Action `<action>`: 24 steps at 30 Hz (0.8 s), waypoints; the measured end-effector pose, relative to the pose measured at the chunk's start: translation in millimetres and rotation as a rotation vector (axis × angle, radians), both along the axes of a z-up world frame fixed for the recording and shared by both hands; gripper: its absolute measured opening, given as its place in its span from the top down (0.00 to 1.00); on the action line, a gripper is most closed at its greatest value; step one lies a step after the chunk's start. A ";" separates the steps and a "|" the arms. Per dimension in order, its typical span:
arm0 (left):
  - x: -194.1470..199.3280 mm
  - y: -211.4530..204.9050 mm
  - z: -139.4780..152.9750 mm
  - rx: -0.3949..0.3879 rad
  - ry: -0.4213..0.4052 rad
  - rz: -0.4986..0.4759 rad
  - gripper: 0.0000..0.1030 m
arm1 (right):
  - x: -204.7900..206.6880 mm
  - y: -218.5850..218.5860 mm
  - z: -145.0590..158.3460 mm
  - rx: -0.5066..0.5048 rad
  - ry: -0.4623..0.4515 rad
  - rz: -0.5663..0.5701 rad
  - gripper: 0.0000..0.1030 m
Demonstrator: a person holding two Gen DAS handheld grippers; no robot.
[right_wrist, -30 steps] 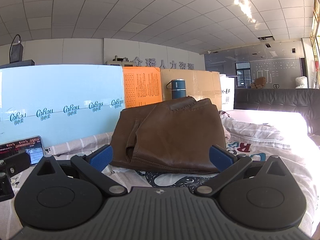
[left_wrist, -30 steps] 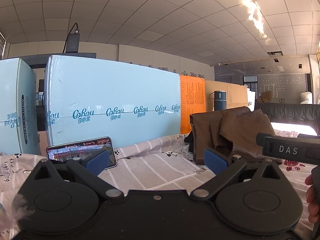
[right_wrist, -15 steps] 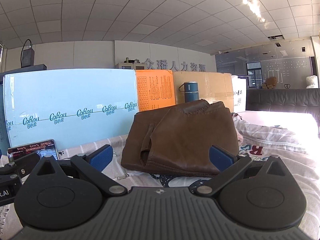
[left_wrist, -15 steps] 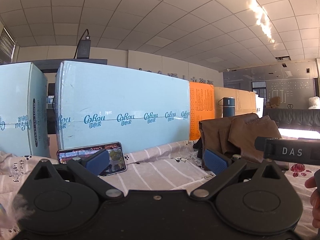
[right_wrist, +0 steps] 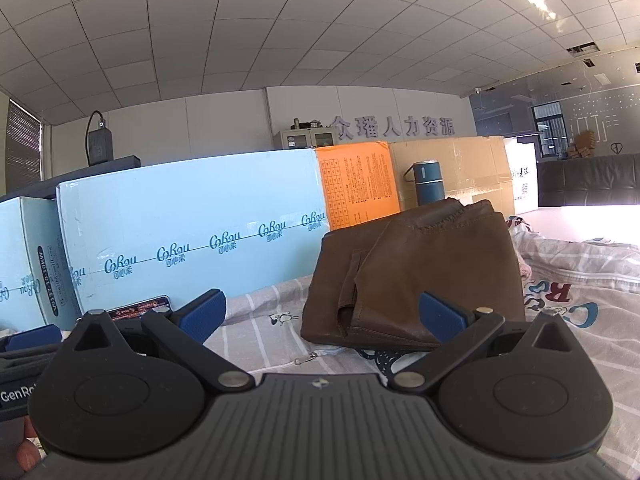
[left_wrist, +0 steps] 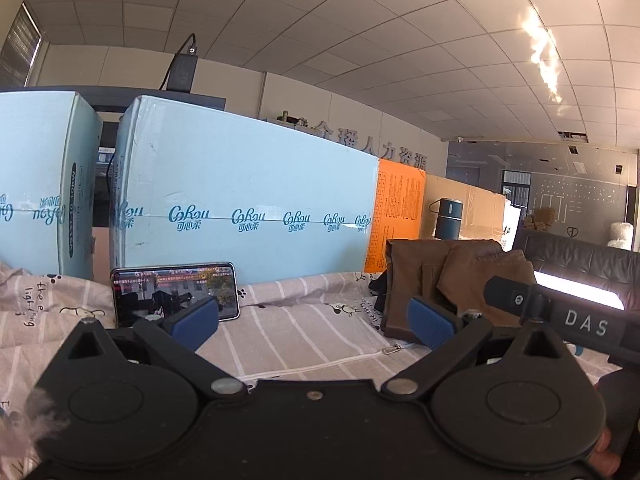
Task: Fold clothes
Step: 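Reach both tools to the cream knit sweater and grasp its body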
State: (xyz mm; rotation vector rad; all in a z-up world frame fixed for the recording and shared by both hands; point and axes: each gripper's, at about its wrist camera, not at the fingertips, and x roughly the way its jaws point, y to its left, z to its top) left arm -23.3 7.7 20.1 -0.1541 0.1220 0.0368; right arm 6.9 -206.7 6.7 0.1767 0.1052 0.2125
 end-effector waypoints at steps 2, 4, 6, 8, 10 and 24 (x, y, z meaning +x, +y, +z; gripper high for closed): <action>-11.7 5.1 0.6 -0.008 0.013 0.002 0.00 | -4.7 2.4 1.6 0.007 -0.002 0.027 0.00; -24.7 10.7 1.4 -0.009 0.015 0.028 0.00 | -12.2 6.7 2.9 0.004 -0.009 0.060 0.00; -39.7 19.3 2.3 -0.014 0.016 0.059 0.00 | -19.1 12.0 3.9 0.005 -0.009 0.089 0.00; -55.4 28.4 2.6 -0.021 0.015 0.092 0.00 | -27.0 19.2 4.6 0.011 -0.008 0.128 0.00; -72.3 37.7 1.6 -0.024 0.015 0.131 0.00 | -35.8 28.2 5.6 0.019 -0.007 0.172 0.00; -191.4 147.7 -15.2 -0.241 0.018 0.502 0.00 | -82.6 134.6 -1.4 0.012 0.106 0.627 0.00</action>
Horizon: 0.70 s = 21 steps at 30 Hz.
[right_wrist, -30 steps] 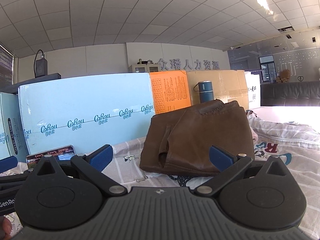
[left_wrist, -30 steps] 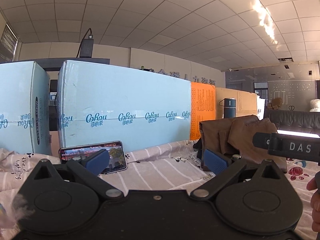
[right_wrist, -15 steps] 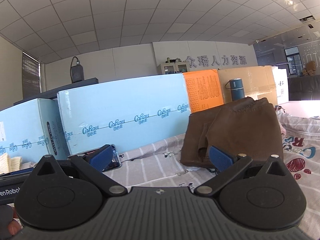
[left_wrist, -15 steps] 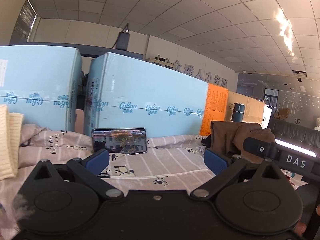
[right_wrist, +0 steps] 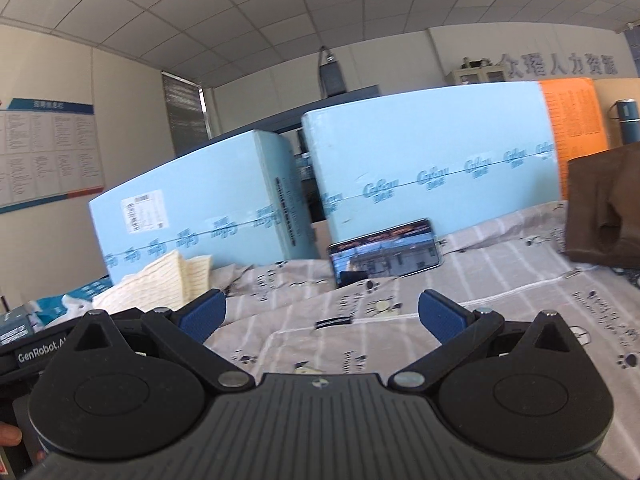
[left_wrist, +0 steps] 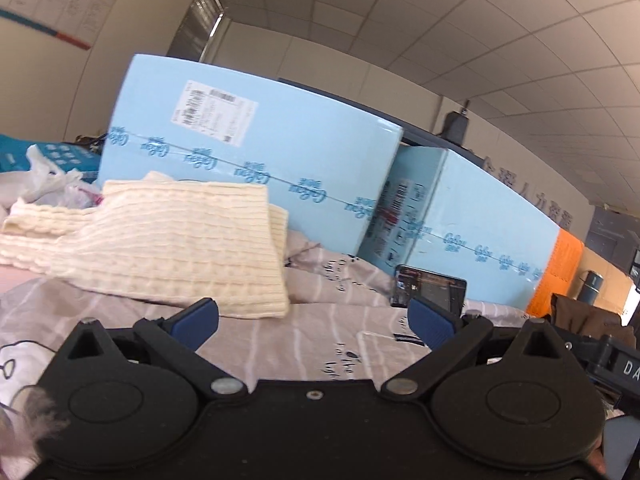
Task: Fold clothes
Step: 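Reach both tools to the cream knit sweater and grasp its body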
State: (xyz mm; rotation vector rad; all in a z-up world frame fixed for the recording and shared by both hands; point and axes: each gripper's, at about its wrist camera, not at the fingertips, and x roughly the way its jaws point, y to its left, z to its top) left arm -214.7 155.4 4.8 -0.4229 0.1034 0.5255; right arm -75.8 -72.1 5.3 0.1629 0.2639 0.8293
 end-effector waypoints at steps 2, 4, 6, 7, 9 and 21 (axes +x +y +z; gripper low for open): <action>-18.6 17.4 -1.1 -0.053 -0.019 0.025 0.00 | -3.7 16.9 0.7 -0.014 0.010 0.061 0.00; -33.6 34.1 -3.8 -0.106 -0.036 0.070 0.00 | -8.2 33.4 2.5 -0.031 0.010 0.129 0.00; -48.0 52.8 -7.6 -0.175 -0.059 0.129 0.00 | -11.9 49.7 4.2 -0.047 0.006 0.190 0.00; -55.2 62.2 -9.5 -0.209 -0.070 0.159 0.00 | -12.1 58.0 5.1 -0.054 0.000 0.209 0.00; -69.8 81.9 -15.7 -0.315 -0.098 0.215 0.00 | -10.5 75.7 7.0 -0.065 -0.003 0.240 0.00; -79.7 175.1 -47.7 -0.715 -0.163 0.272 0.00 | 46.0 179.9 -8.1 -0.077 0.296 0.344 0.00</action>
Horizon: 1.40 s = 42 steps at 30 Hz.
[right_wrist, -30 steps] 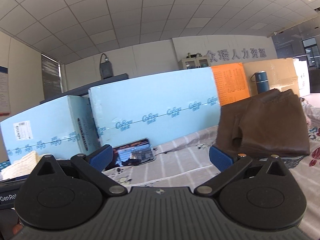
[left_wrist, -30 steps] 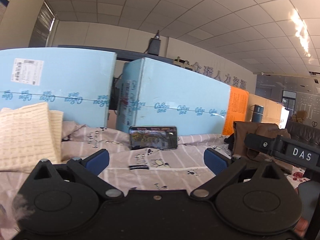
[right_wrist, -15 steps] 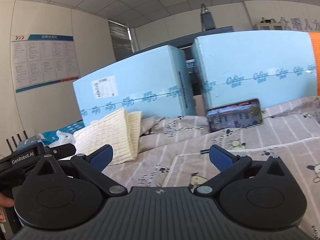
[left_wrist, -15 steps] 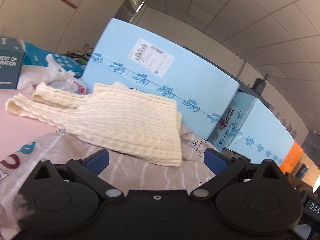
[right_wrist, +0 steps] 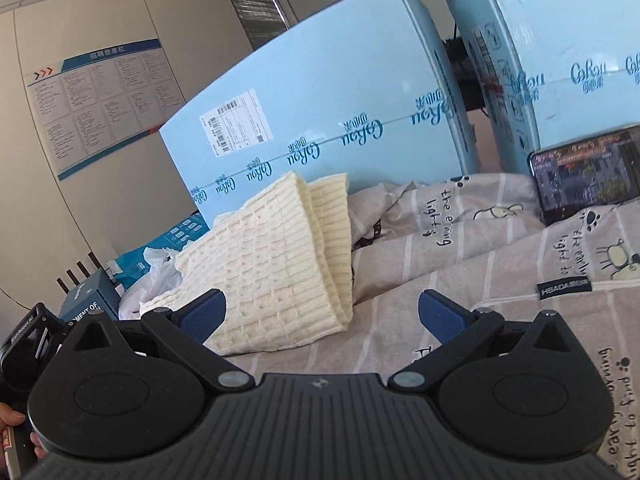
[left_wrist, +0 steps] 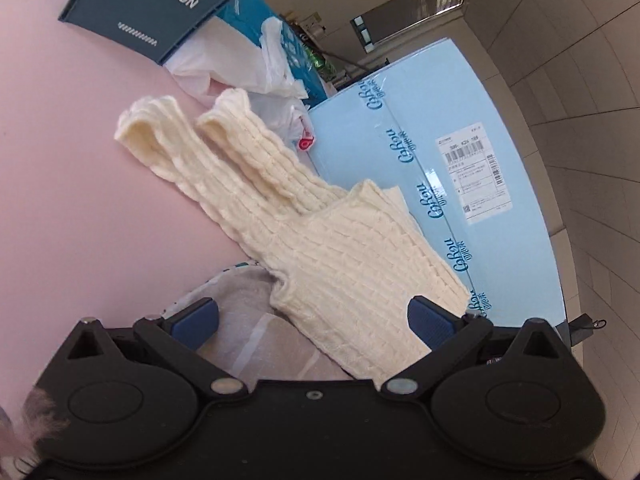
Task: Fold clothes
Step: 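Reach both tools to the cream knit sweater and grasp its body, then lift the cream sweater with both tools and carry it onto the bed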
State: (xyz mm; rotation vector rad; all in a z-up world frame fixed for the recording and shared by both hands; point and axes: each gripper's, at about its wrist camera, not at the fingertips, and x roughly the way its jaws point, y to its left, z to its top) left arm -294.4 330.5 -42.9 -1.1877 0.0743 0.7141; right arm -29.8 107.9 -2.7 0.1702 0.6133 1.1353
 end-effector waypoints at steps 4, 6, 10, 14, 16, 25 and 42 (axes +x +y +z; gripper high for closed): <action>32.0 14.2 1.6 0.056 0.047 -0.082 0.00 | 17.0 26.4 -11.0 -0.011 0.069 0.005 0.00; 47.1 23.2 0.3 0.073 0.058 -0.127 0.00 | 21.6 36.1 -15.1 -0.010 0.072 0.003 0.00; 64.9 26.2 -5.7 0.169 0.124 -0.125 0.00 | 27.7 53.9 -16.7 -0.001 0.047 0.023 0.00; 68.4 21.8 -8.5 0.240 0.148 -0.132 0.00 | 31.9 73.4 -14.3 0.009 -0.010 0.038 0.00; 68.9 21.9 -8.9 0.252 0.145 -0.132 0.02 | 35.3 85.9 -14.8 0.004 -0.040 0.042 0.00; 81.0 13.5 -6.2 0.327 0.197 -0.143 0.03 | 36.4 118.9 -21.5 -0.001 -0.058 0.087 0.22; 35.8 -13.3 31.3 0.535 -0.039 -0.039 0.17 | -84.6 50.6 60.2 0.274 -0.394 0.274 0.88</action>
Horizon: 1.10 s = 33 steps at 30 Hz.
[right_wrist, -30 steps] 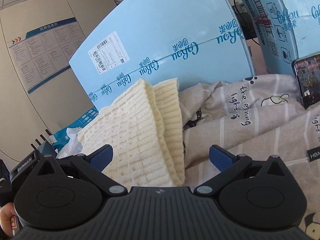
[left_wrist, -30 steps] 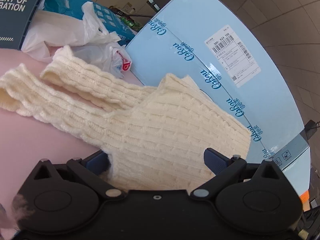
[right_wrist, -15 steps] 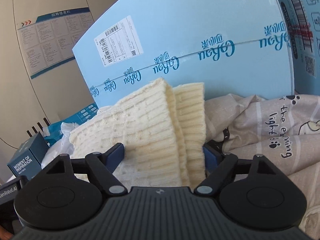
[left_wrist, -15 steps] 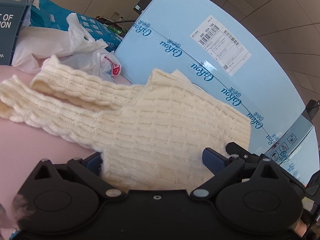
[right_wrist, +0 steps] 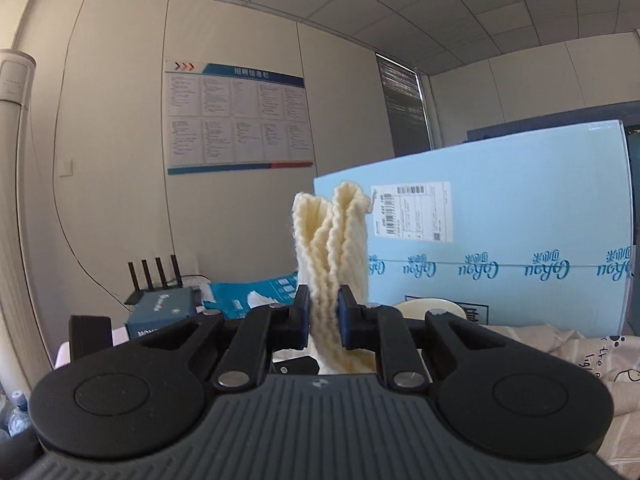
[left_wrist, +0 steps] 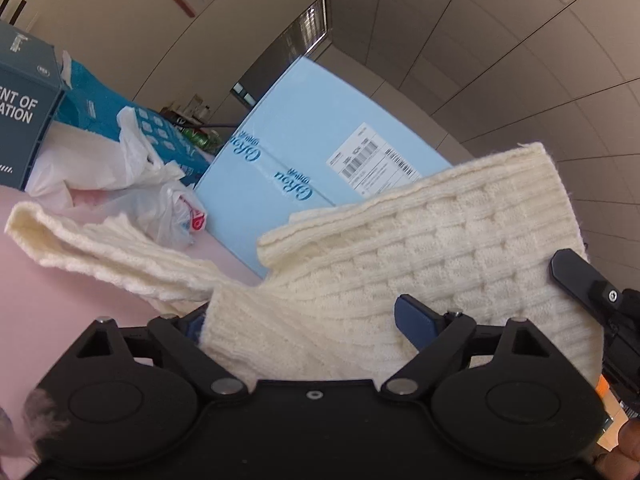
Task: Fold clothes
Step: 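Lift the cream sweater with both tools and carry it onto the bed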
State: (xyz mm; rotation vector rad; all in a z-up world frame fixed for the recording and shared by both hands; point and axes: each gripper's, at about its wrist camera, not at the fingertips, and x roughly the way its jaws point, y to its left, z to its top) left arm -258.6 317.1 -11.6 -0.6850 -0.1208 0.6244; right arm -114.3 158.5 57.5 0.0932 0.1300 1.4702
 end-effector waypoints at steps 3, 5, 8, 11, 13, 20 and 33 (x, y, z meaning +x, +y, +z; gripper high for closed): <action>-17.1 -24.4 12.4 0.087 -0.069 0.029 0.22 | -10.1 -21.4 16.2 0.063 0.006 0.033 0.88; -26.1 -45.2 18.9 0.144 -0.105 0.042 0.24 | -13.9 -38.5 25.6 0.102 0.013 0.049 0.88; -24.3 -79.8 30.2 0.234 -0.111 0.026 0.25 | -14.6 -68.4 35.8 0.157 0.010 0.045 0.89; -5.1 -106.9 36.7 0.262 -0.112 -0.014 0.33 | -6.0 -103.3 40.9 0.185 0.018 0.010 0.89; 14.3 -121.8 41.0 0.286 -0.103 -0.061 0.35 | 4.5 -127.2 40.1 0.192 0.015 -0.045 0.89; 109.5 -166.3 43.1 0.266 -0.047 -0.253 0.37 | 78.0 -215.1 23.6 0.182 0.056 -0.334 0.90; 180.6 -200.3 -9.4 -0.031 0.396 -0.609 0.16 | 174.5 -322.8 -76.2 -0.170 0.327 -0.675 0.90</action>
